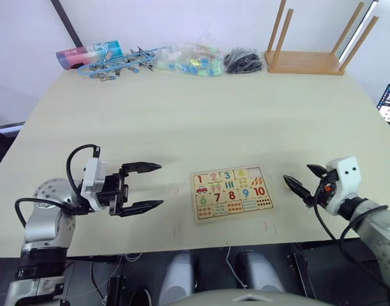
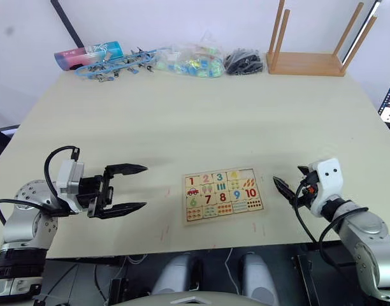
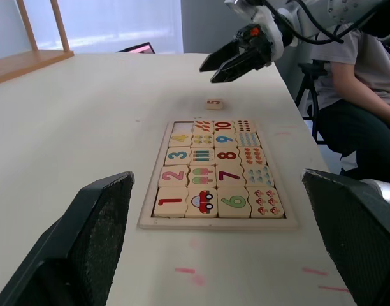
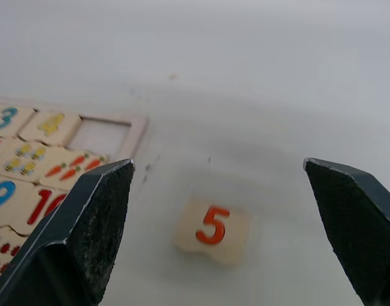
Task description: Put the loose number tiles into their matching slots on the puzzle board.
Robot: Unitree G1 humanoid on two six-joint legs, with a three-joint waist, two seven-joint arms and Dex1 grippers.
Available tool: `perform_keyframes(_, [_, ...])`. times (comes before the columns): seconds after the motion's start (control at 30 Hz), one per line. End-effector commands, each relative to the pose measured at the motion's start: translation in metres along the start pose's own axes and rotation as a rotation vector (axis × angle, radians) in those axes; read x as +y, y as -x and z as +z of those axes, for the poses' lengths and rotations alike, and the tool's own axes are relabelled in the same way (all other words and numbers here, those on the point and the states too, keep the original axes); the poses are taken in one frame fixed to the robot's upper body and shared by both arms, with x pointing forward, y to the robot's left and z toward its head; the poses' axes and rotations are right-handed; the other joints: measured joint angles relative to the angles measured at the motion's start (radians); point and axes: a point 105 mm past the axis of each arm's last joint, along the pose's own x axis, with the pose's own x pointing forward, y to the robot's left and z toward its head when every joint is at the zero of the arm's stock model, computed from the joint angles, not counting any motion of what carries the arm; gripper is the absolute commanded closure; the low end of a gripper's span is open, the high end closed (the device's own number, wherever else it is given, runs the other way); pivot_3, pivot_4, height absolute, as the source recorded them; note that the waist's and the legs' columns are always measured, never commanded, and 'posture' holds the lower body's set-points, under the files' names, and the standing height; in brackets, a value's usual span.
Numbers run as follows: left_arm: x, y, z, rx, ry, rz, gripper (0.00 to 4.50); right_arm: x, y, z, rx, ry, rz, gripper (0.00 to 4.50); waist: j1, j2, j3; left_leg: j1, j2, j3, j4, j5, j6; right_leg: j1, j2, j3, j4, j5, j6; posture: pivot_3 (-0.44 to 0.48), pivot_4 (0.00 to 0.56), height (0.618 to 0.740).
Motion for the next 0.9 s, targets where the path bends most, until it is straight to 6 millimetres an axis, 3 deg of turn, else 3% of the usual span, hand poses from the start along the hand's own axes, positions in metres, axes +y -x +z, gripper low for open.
perform_keyframes(0.03, [-0.002,-0.001,0.005,-0.003,-0.018,-0.016,0.0,-0.008,0.006,0.009,-0.019,0.108,0.163,0.04,0.0,0.0,0.0,0.0,0.0,0.0,0.0,0.0,0.0,0.0,0.0,0.0,0.0,0.0,0.0,0.0,0.15,0.737])
perform_keyframes(0.23, [-0.003,-0.001,0.005,-0.004,-0.017,-0.013,0.0,-0.021,0.004,0.0,0.03,0.317,0.461,0.04,-0.002,0.0,0.001,0.0,0.0,0.0,0.0,0.0,0.0,0.0,0.001,0.0,0.0,0.0,0.0,0.0,0.15,0.737])
perform_keyframes(0.4, [-0.003,-0.001,0.007,-0.002,-0.023,-0.01,0.0,-0.034,-0.007,-0.011,0.123,0.455,0.611,0.04,-0.002,0.001,0.001,0.001,0.0,0.001,0.001,0.0,0.0,0.0,0.001,0.001,0.0,0.0,0.0,0.0,0.15,0.737])
perform_keyframes(0.57, [-0.006,0.0,0.008,0.003,-0.024,-0.008,0.0,-0.047,-0.022,-0.007,0.182,0.527,0.696,0.04,-0.003,0.001,0.002,0.001,0.0,0.001,0.002,0.0,0.0,0.0,0.001,0.001,0.0,0.0,0.0,0.0,0.15,0.737])
perform_keyframes(0.9, [-0.007,0.001,0.009,0.009,-0.025,0.003,0.0,-0.053,-0.03,-0.014,0.245,0.582,0.765,0.04,-0.002,0.002,0.002,0.001,0.001,0.002,0.002,0.0,0.0,0.0,0.0,0.001,0.0,0.001,0.0,0.0,0.15,0.737])
